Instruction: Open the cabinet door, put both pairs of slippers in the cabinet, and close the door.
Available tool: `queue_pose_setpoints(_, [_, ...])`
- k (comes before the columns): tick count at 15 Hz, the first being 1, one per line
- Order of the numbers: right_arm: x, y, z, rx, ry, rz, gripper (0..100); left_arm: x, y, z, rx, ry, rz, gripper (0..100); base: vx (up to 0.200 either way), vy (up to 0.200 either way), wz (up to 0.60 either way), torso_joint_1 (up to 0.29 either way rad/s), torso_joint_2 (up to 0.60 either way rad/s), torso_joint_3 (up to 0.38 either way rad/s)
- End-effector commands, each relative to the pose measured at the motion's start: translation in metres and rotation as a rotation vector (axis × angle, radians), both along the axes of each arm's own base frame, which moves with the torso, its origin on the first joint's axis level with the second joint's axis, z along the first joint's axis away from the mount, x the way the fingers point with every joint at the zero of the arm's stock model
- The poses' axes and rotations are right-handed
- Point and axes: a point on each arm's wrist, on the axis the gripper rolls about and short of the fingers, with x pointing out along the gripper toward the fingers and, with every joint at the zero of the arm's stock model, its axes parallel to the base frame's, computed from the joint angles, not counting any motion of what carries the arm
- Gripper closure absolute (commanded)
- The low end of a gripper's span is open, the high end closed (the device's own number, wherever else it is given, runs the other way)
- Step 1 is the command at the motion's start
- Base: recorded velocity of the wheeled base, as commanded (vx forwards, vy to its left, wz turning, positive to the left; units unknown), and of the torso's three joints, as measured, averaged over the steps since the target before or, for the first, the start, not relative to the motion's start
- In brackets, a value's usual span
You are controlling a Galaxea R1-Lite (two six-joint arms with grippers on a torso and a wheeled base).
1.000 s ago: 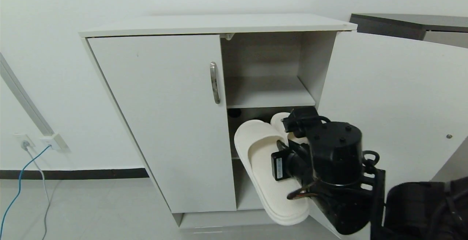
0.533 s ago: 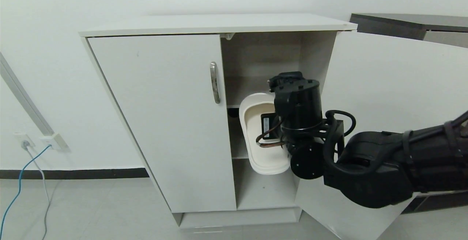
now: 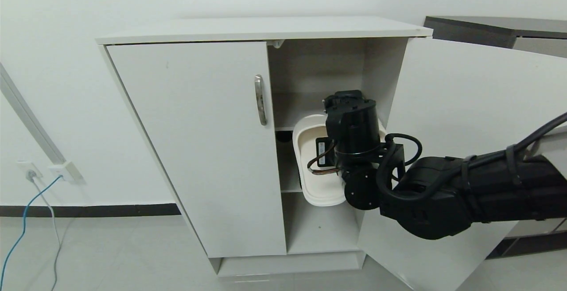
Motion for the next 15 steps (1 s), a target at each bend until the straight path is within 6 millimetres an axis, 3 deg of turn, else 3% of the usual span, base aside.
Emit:
queue_pose_setpoints(1, [0.000, 0.000, 0.000, 0.001, 0.000, 0.001, 100, 0.000, 0.000, 0.000, -0.001, 0.001, 0.000, 100, 0.200, 0.000, 0.00, 0.002, 0.00, 0.007])
queue_pose_setpoints(7, [-0.003, -0.003, 0.003, 0.003, -0.003, 0.009, 100, 0.000, 0.000, 0.000, -0.001, -0.001, 0.000, 100, 0.200, 0.000, 0.00, 0.002, 0.00, 0.004])
queue_pose_setpoints(12, [0.013, -0.007, 0.014, 0.048, -0.018, 0.086, 100, 0.000, 0.000, 0.000, -0.002, 0.001, 0.002, 100, 0.000, 0.000, 0.00, 0.000, 0.00, 0.000])
queue_pose_setpoints(15, [0.033, -0.006, 0.016, 0.055, -0.023, 0.056, 100, 0.000, 0.000, 0.000, -0.002, 0.001, 0.002, 100, 0.000, 0.000, 0.00, 0.000, 0.00, 0.000])
